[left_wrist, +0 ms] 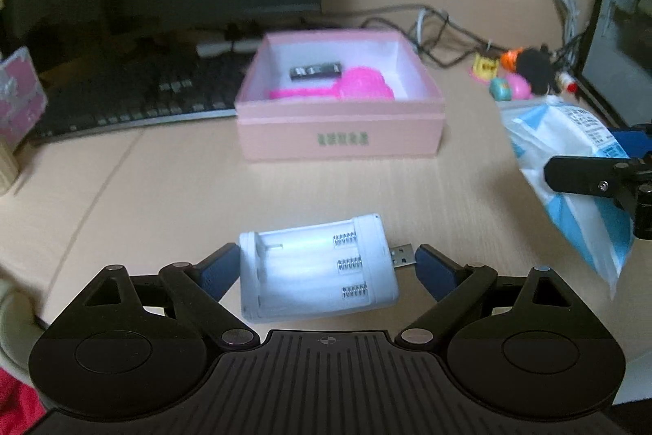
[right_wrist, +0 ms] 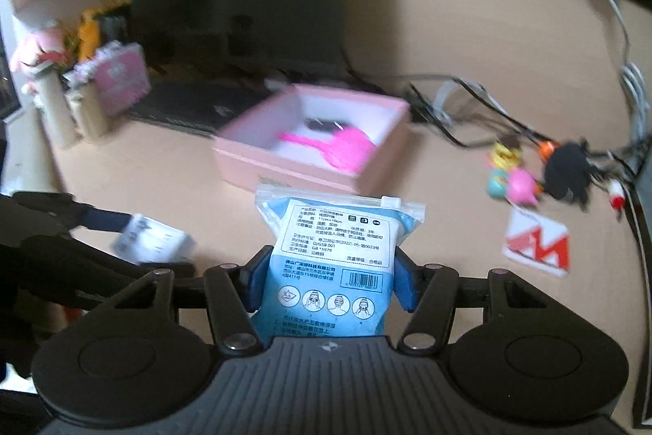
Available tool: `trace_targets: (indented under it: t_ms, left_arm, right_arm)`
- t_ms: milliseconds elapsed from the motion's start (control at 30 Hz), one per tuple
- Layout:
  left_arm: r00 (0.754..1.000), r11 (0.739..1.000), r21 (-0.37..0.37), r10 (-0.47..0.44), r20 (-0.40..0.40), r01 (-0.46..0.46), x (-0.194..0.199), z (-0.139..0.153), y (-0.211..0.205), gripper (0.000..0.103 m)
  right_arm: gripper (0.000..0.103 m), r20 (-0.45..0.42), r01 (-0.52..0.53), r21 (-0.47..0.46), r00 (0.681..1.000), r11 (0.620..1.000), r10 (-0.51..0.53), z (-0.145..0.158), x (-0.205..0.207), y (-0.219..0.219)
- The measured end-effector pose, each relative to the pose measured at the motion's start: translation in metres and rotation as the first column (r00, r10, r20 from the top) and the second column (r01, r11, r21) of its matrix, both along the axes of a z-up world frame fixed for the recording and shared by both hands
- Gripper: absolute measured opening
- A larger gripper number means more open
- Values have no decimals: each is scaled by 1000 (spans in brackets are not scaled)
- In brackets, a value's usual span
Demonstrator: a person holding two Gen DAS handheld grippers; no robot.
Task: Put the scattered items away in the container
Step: 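Carry the charger and blue bag over the pink box and release both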
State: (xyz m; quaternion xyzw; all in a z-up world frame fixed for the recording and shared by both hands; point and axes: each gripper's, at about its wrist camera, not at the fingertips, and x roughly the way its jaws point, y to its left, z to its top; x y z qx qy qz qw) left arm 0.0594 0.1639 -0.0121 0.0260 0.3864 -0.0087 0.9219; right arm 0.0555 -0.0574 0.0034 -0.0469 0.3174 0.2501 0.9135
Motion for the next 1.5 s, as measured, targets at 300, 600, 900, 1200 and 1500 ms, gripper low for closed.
trace_targets:
  t_ms: [300,600,900,1200,1500]
  left_arm:
    - [989,996,-2,-92,117,93,7,31,18,95]
    - [962,988,10,-155,226,157,63,51,14,95]
    - [951,991,17,-132,280,133,152,61,14,101]
    - [999,992,-128,5,42,0,88,-6,37,101]
    - [992,980,-158,109,-70,-119,33,-26,34,102]
  right_arm:
    - [59,131,29,64,991,998,-37,50,-18,28]
    - [59,231,127,63,963,990,-138,87,-16,17]
    - [59,251,178,54,950,983,-186,92,4,5]
    - [59,204,77,-5,976,997,-74,70,72,15]
    - [75,276,-141,-144,945,979,176,42,149,93]
